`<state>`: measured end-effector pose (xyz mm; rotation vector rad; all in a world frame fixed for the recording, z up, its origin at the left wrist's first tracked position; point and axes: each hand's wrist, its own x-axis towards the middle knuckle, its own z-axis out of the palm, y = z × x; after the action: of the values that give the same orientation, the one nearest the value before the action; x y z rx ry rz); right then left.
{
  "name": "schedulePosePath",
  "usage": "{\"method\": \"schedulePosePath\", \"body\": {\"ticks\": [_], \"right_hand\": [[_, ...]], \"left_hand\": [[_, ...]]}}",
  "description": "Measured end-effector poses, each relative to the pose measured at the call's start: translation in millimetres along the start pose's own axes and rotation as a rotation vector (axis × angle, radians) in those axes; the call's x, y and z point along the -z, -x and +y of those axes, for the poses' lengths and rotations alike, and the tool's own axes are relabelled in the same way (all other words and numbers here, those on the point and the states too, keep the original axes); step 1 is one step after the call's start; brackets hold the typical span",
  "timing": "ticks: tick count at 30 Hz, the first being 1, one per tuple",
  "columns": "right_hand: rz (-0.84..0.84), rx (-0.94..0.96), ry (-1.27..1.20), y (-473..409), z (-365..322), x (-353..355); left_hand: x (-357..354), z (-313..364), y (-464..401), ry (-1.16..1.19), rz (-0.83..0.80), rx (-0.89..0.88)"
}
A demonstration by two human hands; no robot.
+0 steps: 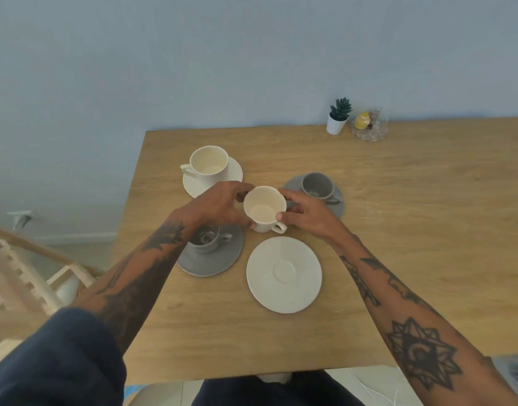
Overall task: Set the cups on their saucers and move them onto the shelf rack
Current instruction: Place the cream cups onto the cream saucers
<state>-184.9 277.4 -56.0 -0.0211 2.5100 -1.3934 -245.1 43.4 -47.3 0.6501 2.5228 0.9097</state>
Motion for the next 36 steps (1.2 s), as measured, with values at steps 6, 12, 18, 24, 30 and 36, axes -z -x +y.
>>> {"method": "schedulePosePath", "body": {"ticks": [6,12,18,24,30,36], "right_hand": [[0.002,0.085,-0.013,27.6,0.7,15.5],[-0.035,0.107,0.029,72.5,21.8,15.0],[-0.067,0.070,0.041,92.1,39.5,-0.1],[-0.082,0.059,0.028,93.0,40.7,0.3],[-0.108,0.037,0.038,90.7,39.6,1.8],[-0.125,0.033,0.018,91.3,43.6,3.0]], "left_hand": [[-3.6,27.3,28.3,-0.010,0.090,-0.080],[-45.4,42.4,69.5,-0.013,0.132,-0.088],[-78.6,38.7,89.0,0.052,0.140,-0.042],[-83.5,38.6,91.7,0.068,0.162,-0.026],[-87.4,38.6,95.2,0.069,0.192,-0.018],[-90.3,38.0,97.8,0.076,0.187,0.004]]}}
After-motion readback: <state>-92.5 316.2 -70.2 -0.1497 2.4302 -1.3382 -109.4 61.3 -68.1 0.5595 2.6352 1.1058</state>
